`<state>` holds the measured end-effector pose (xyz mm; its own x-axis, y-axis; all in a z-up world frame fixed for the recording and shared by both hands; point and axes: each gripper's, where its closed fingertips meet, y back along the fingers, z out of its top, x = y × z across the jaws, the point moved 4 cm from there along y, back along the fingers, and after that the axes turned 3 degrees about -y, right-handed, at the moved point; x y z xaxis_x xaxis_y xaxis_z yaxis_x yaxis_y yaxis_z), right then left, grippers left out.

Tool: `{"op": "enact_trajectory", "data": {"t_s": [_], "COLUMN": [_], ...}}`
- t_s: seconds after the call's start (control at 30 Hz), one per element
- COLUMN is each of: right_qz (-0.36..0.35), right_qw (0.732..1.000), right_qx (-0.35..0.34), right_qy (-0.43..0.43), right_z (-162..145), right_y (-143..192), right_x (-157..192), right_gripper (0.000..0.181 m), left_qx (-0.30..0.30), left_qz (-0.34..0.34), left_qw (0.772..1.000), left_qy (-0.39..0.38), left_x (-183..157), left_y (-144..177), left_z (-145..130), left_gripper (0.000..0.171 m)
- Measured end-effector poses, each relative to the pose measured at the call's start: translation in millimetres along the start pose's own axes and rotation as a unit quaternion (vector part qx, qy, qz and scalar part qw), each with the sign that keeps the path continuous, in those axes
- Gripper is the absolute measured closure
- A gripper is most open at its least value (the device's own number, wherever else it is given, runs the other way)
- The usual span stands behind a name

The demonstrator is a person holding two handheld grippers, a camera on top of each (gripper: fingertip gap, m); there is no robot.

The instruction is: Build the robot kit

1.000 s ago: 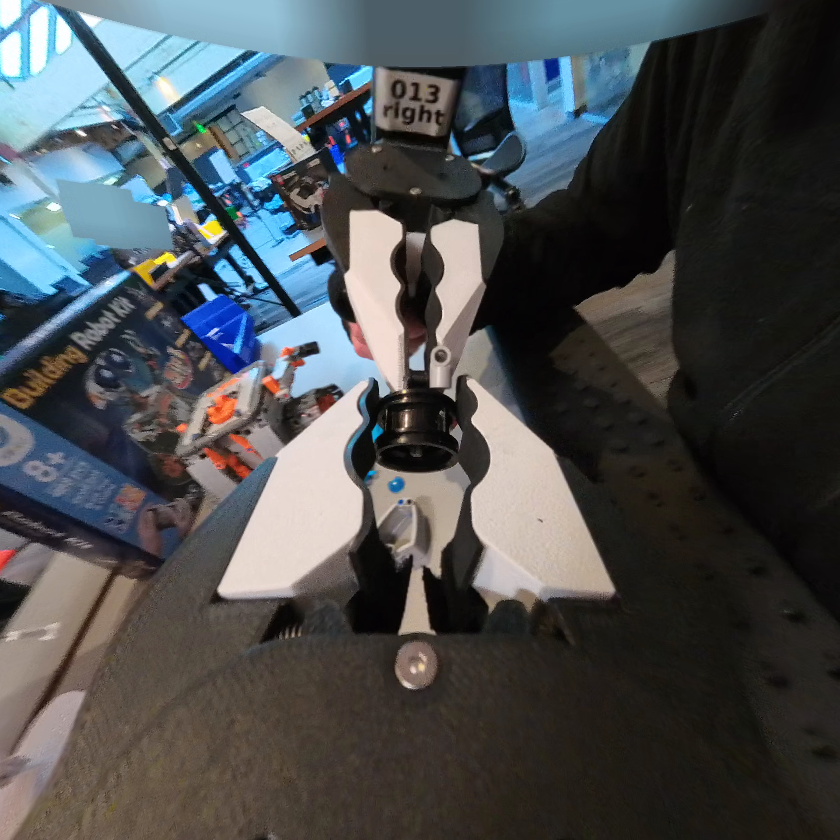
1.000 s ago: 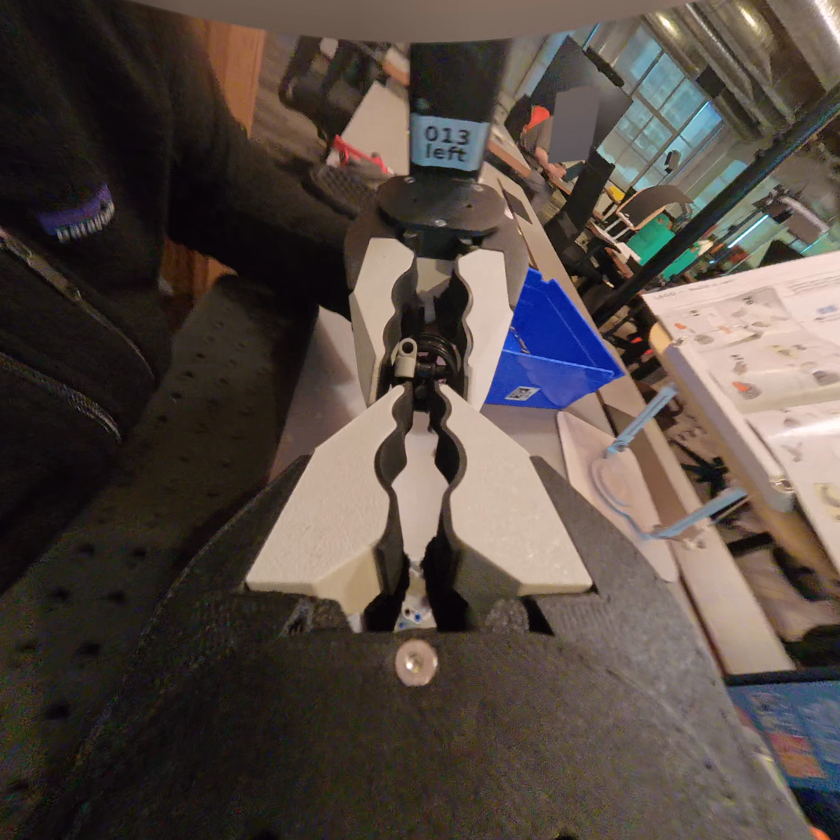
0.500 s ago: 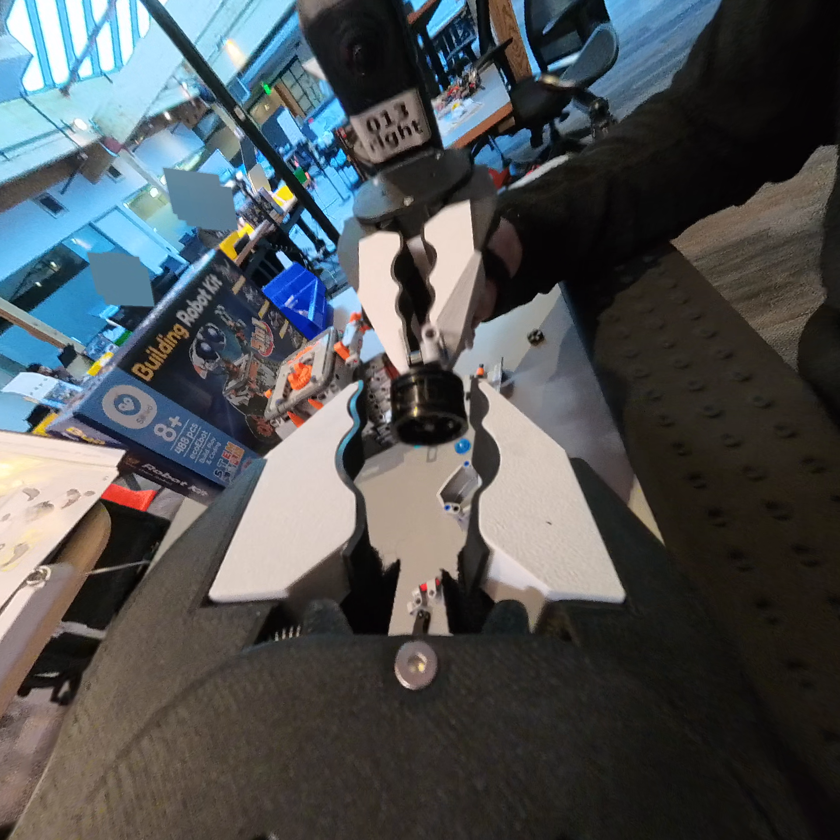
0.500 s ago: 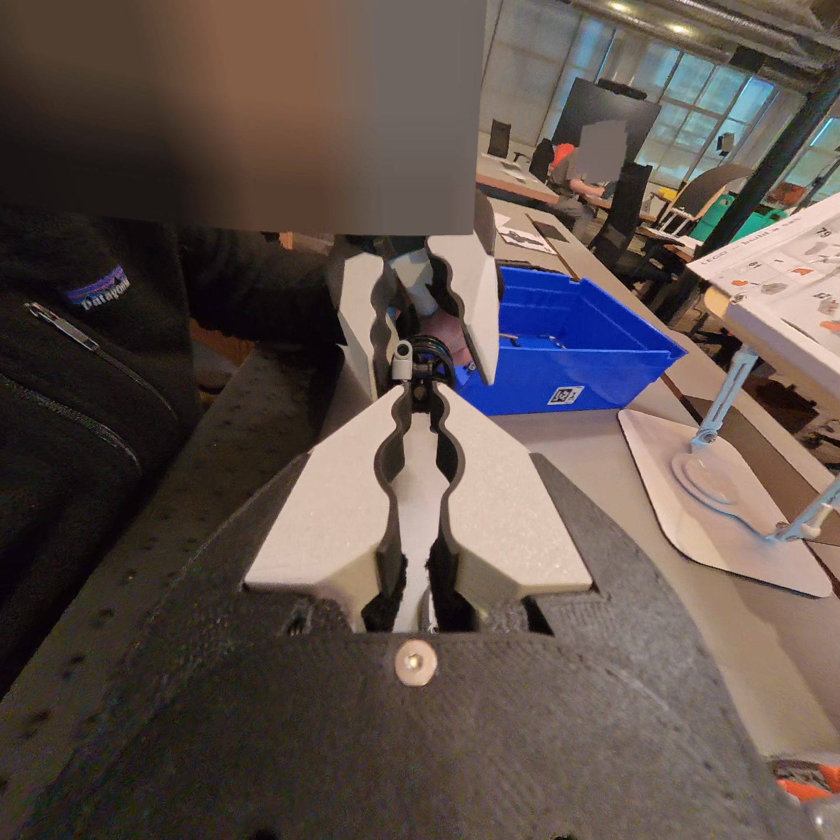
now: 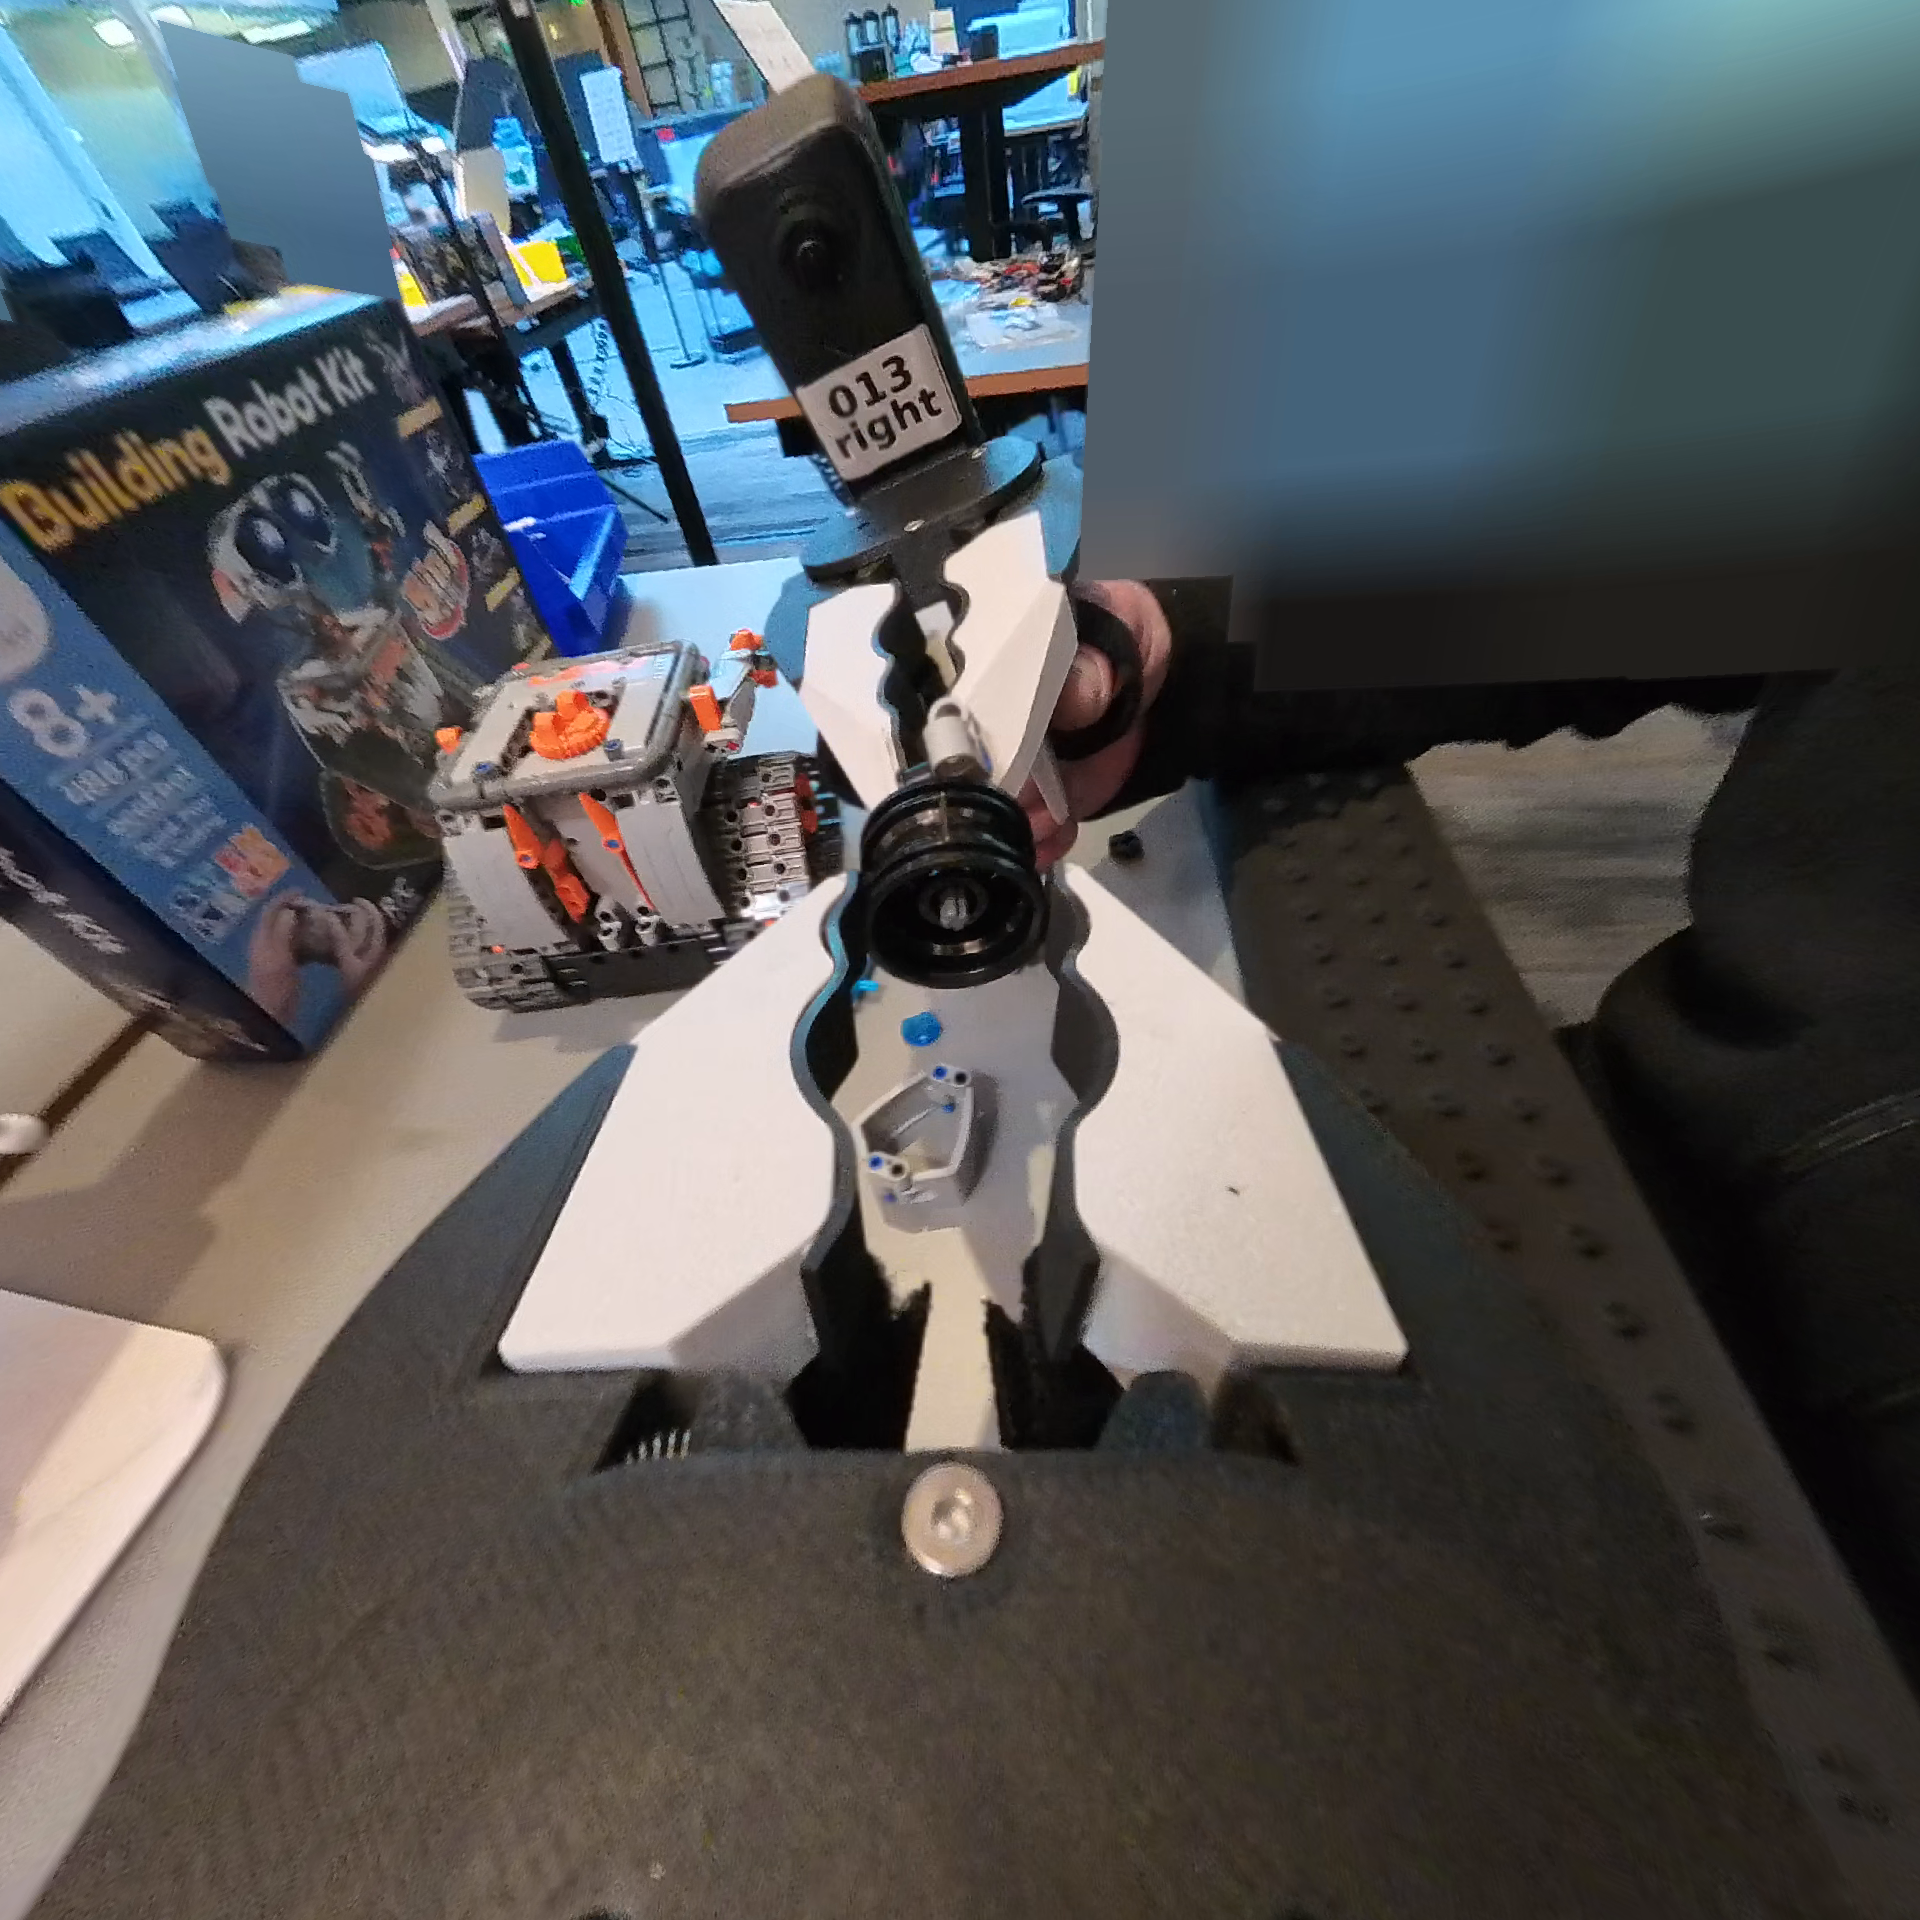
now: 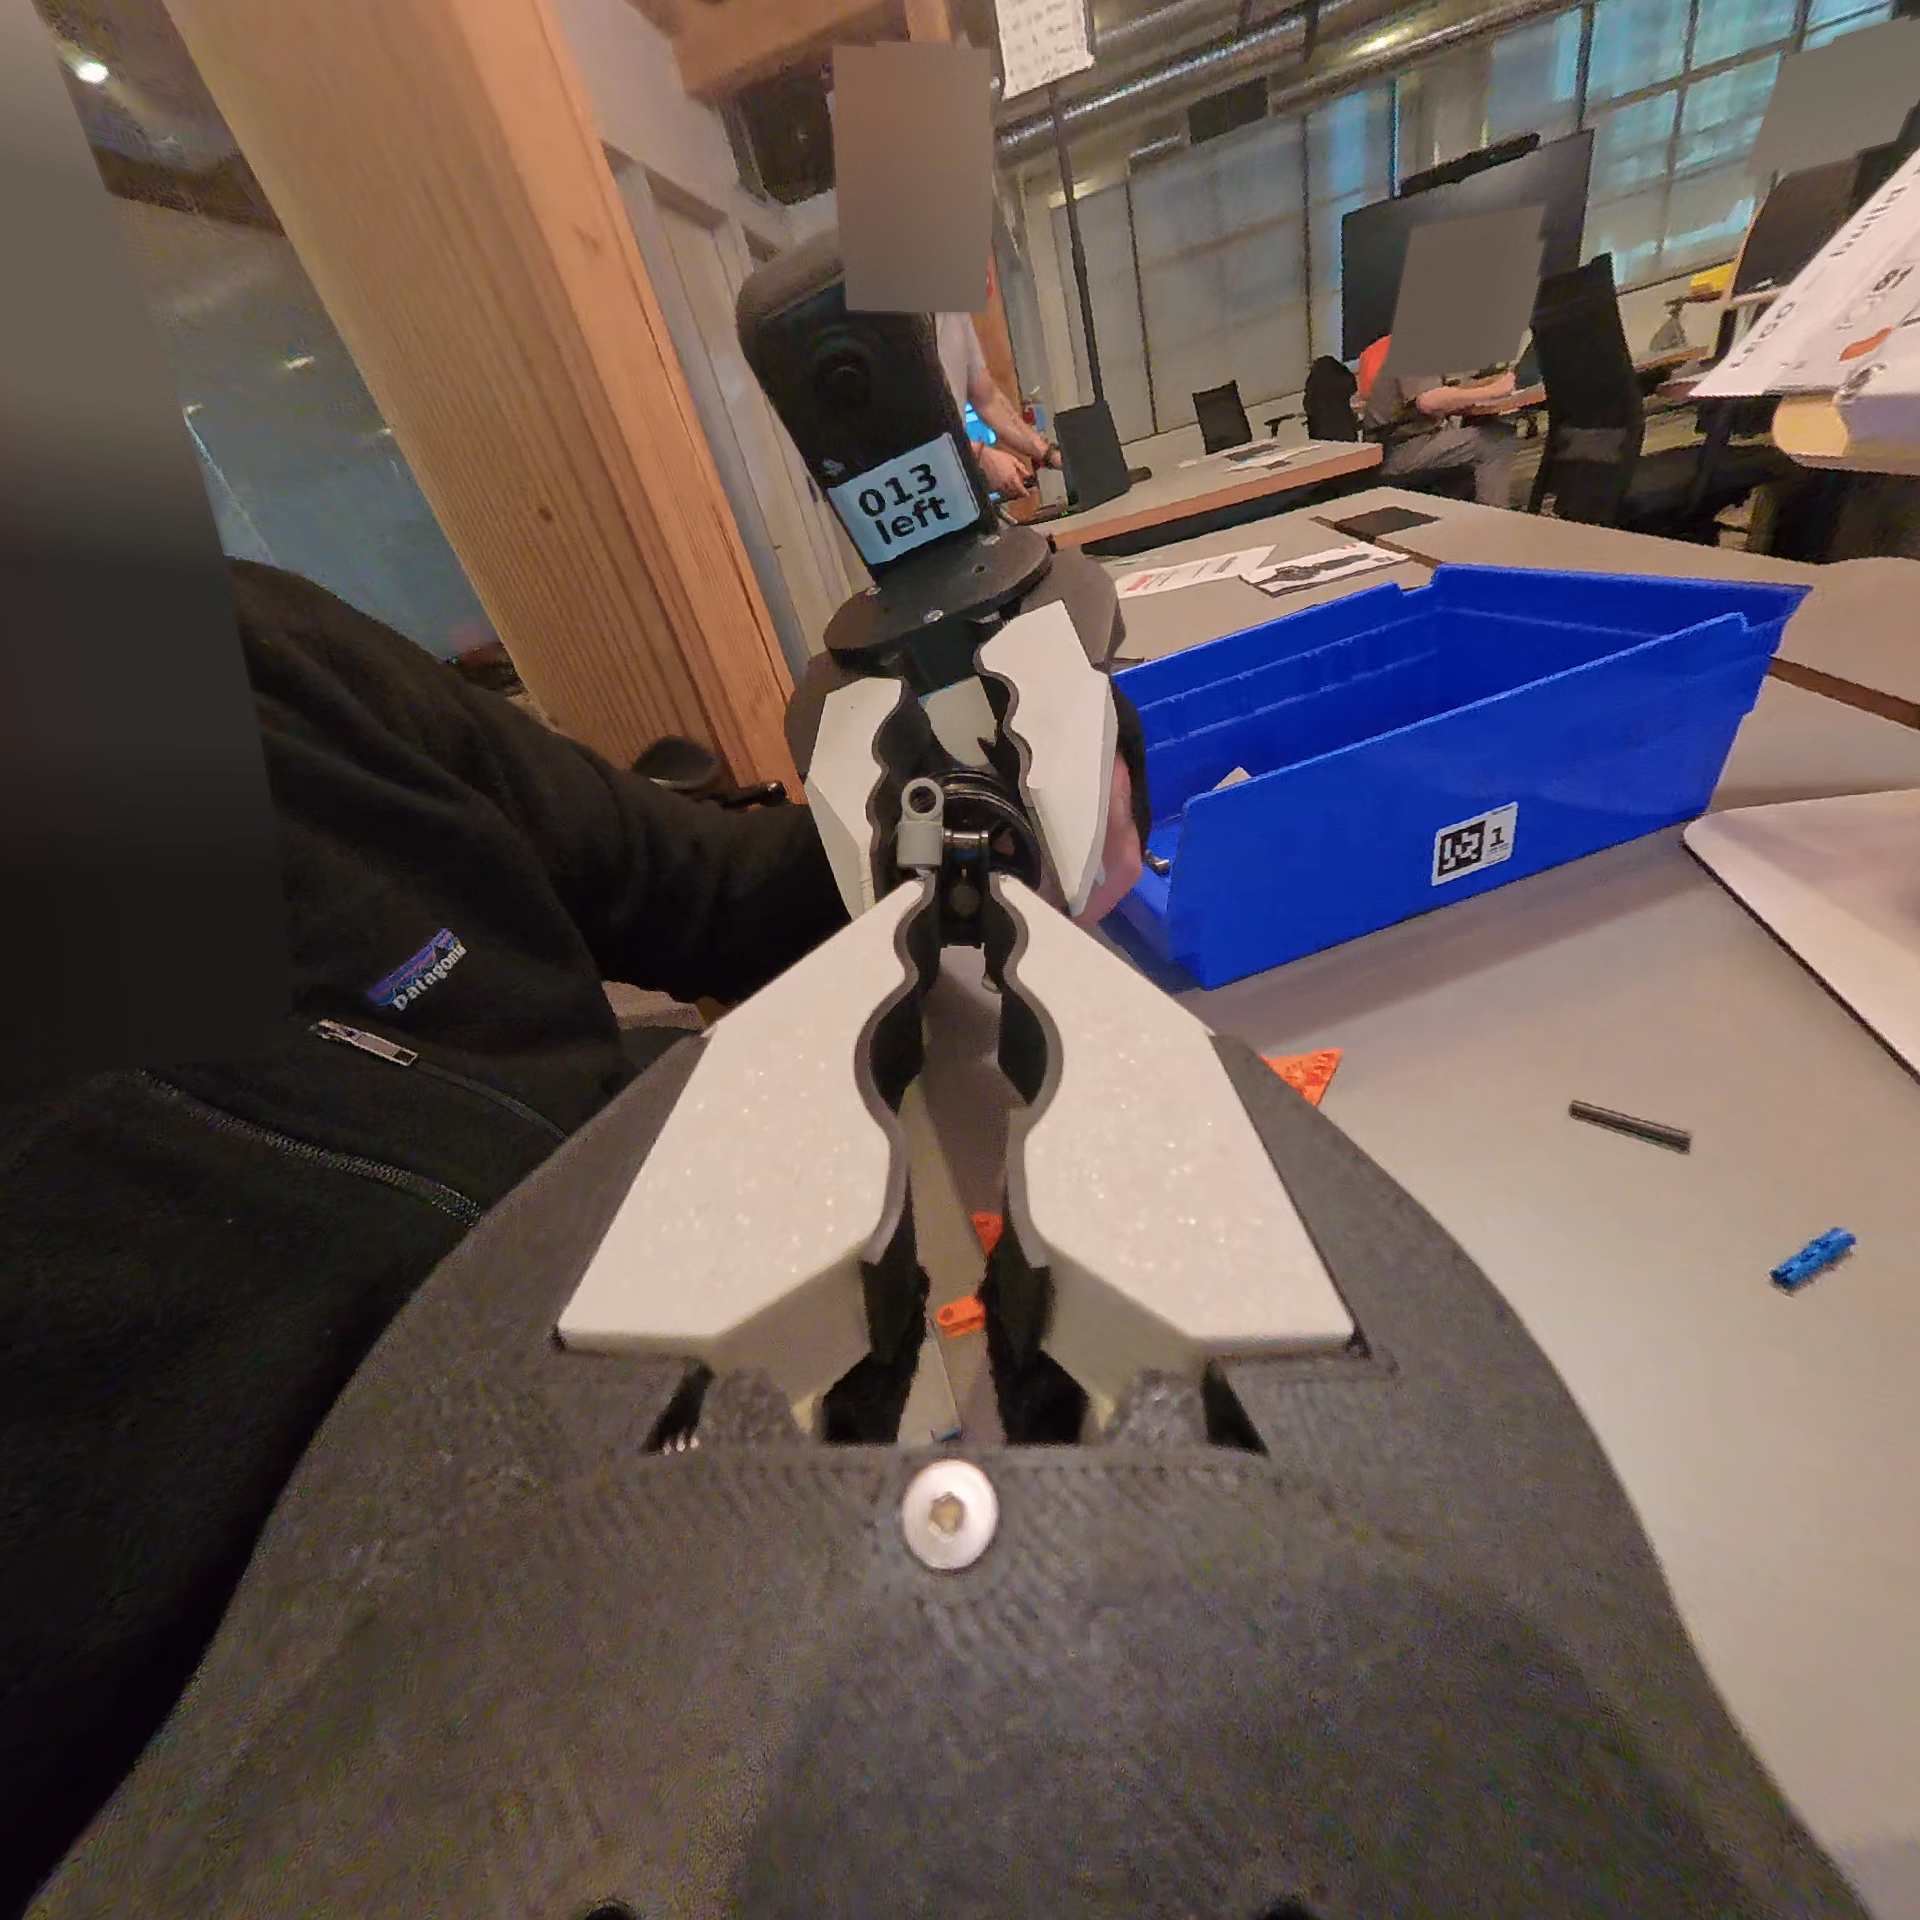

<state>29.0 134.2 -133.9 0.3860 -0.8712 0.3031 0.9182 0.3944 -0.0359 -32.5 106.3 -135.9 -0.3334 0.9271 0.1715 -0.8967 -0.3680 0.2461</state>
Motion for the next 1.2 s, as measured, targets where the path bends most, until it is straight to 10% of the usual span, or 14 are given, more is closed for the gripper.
{"op": "enact_trajectory", "data": {"t_s": [0.3,0.6,0.97,1.2], "right_qz": [-0.041,-0.239,-0.361,-0.377], "right_qw": [0.999,0.955,0.854,0.829], "right_qx": [-0.001,0.045,0.357,0.403], "right_qy": [0.027,0.17,0.117,0.091], "right_z": [12,57,-72,-103], "right_y": [12,89,124,141], "right_x": [-3,18,-33,-64], "right_gripper": [0.161,0.153,0.15,0.146], "left_qx": [-0.004,0.031,0.055,0.063], "left_qz": [-0.011,0.025,0.021,0.013], "left_qw": [0.998,0.999,0.997,0.994], "left_qy": [0.062,0.013,0.055,0.083], "left_x": [11,9,-8,-6], "left_y": [0,7,-7,-24], "left_z": [-7,-2,-16,-29], "left_gripper": [0.14,0.14,0.14,0.14]}}
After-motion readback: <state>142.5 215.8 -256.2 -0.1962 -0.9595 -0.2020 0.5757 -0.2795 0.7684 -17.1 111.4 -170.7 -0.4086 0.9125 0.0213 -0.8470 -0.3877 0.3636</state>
